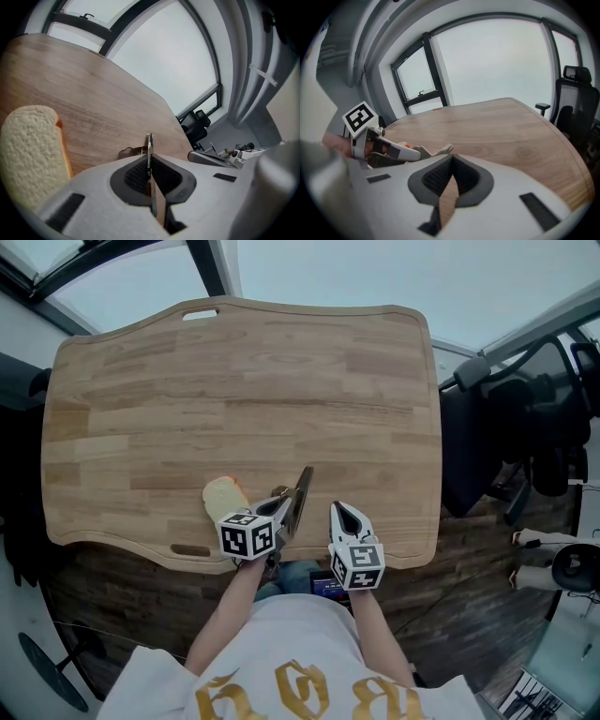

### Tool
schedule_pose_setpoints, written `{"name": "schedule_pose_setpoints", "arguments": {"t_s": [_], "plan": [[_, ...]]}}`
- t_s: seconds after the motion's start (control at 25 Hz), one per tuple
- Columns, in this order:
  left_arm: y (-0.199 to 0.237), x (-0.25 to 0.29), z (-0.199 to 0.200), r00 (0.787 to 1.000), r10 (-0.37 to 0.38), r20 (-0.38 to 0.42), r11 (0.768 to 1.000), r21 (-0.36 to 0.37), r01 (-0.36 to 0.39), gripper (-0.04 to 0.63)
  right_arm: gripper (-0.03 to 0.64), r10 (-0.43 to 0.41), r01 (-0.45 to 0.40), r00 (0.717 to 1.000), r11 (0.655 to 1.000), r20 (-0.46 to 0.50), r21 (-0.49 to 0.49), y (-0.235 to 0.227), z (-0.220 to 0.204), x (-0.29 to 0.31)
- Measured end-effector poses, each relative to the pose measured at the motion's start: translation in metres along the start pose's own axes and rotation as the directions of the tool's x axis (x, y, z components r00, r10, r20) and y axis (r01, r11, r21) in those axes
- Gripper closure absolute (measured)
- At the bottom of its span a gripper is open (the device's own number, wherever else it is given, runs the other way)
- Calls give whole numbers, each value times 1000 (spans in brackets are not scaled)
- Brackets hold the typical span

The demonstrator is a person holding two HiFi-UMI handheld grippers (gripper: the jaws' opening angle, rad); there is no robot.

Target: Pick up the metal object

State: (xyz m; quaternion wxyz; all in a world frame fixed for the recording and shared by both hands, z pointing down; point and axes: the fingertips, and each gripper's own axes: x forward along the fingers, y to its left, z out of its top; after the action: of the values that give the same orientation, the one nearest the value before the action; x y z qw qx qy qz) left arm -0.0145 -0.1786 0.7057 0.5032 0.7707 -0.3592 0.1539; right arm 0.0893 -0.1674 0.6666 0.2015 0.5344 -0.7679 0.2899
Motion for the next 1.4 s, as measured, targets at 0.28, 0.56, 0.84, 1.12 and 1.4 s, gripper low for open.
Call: {"name": "schedule_pose_setpoints", "arguments": {"t_s": [0.28, 0.56, 0.84, 1.12, 1.4], "plan": [[0, 1, -1, 1000, -17, 14, 999, -48, 17, 575, 606, -3, 3, 1000, 1000, 11, 4, -2, 1, -5], [-5, 0, -5, 998, -43, 39, 994, -95, 47, 575, 606, -1, 1, 1000, 1000, 23, 4, -4, 5, -8], [-14, -5, 4, 996, -56, 68, 995, -84, 62, 575, 606, 5, -5, 999, 1000, 38, -1, -3, 8, -13], [-26, -19, 14, 990, -73, 122, 994, -76, 83, 575, 606, 9, -8, 997, 1000, 75, -17, 1, 20, -24], [-38, -39, 22, 979, -88, 183, 993, -66, 101, 575, 606, 19, -15, 993, 999, 116, -36, 10, 30, -38]]}}
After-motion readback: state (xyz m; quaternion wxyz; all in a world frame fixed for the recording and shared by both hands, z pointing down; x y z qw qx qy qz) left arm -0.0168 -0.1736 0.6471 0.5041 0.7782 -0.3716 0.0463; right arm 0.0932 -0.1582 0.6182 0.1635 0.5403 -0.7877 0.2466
